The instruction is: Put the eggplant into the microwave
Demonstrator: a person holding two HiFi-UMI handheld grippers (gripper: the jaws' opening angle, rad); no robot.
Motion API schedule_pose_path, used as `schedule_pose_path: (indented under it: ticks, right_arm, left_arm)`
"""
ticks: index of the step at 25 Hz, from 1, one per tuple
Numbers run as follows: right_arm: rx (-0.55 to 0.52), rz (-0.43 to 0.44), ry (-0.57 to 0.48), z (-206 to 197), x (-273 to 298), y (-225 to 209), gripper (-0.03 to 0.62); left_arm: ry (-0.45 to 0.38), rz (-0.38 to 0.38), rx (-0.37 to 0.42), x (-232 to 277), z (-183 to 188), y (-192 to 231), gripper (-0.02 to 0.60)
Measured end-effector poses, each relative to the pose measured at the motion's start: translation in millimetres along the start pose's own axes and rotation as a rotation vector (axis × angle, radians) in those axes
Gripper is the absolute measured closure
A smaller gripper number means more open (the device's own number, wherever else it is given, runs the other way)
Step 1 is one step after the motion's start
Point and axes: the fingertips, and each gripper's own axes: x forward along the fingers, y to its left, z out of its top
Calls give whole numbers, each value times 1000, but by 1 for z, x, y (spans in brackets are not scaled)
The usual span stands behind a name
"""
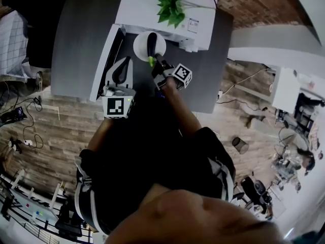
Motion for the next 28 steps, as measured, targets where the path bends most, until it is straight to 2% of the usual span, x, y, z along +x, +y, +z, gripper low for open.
schedule_pose_path:
  ticks: [14, 18, 28]
  right_arm:
    - [2, -11, -63, 45, 41, -22, 557]
    - [11, -19, -79, 55, 51, -29, 557]
    - [39, -33, -116, 77, 75, -43, 557]
  left_arm:
    - [27, -8, -8, 16, -8, 4, 546]
    - [31, -2, -31, 20, -10, 6, 546]
    - [56, -6, -21, 26, -18, 9, 546]
